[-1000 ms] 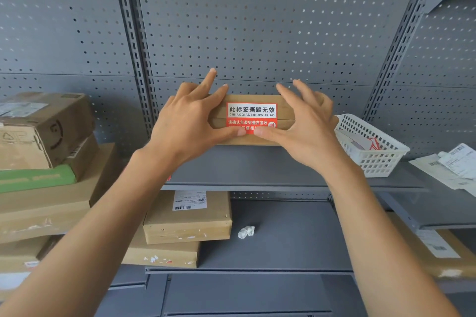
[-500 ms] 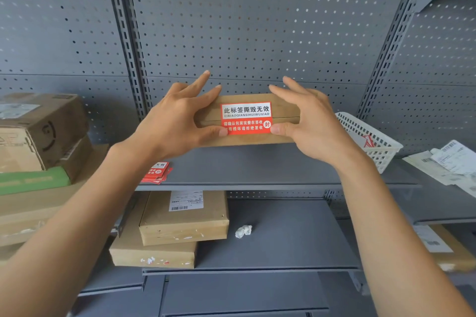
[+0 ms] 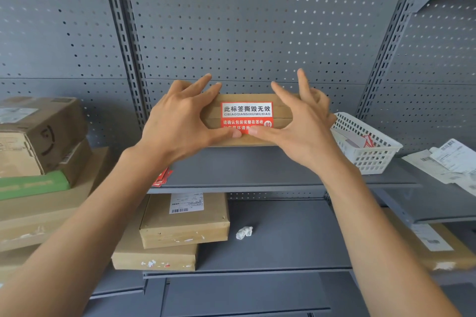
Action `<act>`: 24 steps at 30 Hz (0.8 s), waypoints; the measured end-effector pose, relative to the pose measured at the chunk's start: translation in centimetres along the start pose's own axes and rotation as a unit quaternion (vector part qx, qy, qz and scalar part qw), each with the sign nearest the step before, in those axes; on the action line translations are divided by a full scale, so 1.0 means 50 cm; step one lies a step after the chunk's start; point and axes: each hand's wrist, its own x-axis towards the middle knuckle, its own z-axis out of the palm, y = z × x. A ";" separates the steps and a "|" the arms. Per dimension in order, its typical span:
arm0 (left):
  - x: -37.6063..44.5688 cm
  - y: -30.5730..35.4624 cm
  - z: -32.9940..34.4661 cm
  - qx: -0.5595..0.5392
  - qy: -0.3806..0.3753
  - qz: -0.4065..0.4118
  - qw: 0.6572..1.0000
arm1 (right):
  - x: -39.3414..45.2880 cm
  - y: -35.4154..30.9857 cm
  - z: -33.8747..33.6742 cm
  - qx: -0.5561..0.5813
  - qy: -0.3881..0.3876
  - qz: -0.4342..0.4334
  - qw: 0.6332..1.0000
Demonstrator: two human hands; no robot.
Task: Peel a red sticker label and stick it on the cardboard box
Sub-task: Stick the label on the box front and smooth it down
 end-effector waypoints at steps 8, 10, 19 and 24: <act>0.003 -0.022 -0.005 -0.078 -0.039 0.001 0.996 | -0.001 0.008 -0.042 0.063 -0.028 -0.027 0.997; -0.001 -0.019 -0.002 -0.085 -0.029 0.002 0.996 | -0.003 0.014 -0.048 0.089 -0.036 -0.028 0.995; -0.002 0.029 0.027 -0.039 0.094 -0.041 0.994 | -0.013 -0.011 0.017 0.042 0.101 0.040 0.993; -0.005 0.018 0.027 -0.034 0.091 -0.013 0.995 | -0.010 0.005 0.009 0.101 0.099 0.022 0.990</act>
